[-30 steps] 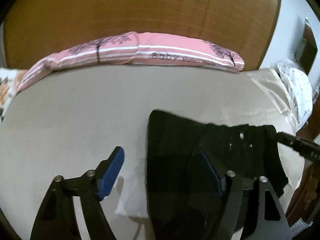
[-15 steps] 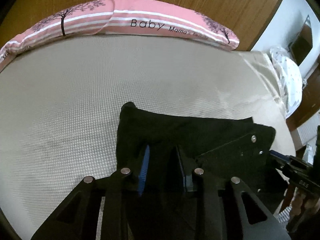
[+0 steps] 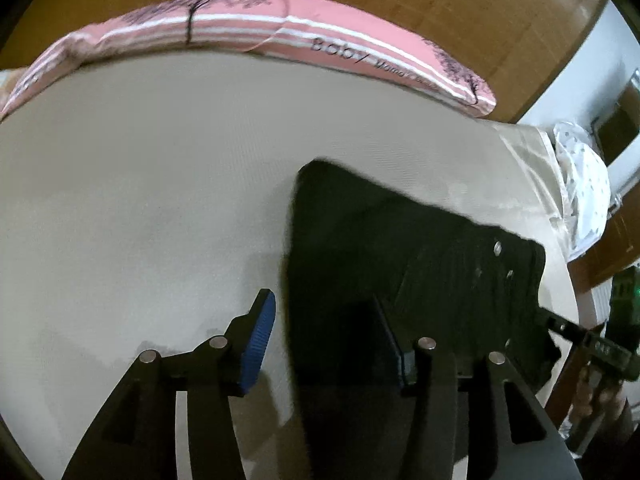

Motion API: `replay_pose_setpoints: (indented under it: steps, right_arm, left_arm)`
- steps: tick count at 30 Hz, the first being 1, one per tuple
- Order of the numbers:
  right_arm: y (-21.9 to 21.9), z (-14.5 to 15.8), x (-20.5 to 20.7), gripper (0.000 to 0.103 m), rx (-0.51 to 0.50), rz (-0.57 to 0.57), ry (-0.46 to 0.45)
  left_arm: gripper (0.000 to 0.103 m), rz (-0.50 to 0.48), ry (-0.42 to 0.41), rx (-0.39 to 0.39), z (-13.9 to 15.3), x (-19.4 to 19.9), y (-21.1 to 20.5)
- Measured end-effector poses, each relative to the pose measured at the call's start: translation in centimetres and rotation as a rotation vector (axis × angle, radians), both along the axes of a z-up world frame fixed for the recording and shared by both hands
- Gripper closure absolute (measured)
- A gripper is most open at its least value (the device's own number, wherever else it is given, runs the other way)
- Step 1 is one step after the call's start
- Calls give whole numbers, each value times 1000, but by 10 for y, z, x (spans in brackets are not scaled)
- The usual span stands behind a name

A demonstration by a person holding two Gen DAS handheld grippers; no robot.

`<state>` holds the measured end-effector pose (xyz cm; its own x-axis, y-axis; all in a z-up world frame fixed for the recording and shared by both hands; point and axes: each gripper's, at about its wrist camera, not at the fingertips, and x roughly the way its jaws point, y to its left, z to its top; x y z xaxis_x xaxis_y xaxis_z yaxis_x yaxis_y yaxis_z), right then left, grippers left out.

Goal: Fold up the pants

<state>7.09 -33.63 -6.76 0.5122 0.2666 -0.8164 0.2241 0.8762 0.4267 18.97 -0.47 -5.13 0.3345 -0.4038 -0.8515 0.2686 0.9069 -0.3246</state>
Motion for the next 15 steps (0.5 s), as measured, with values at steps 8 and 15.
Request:
replay_pose_setpoints:
  steps: [8,15]
  right_arm:
    - [1,5,-5,60,-11,1,-8]
    - [-3,3,-3,43,58,54,16]
  left_arm:
    - [51,30,46,-10,-13,-20,10]
    - [44,18,104,-75,-21,-22,12]
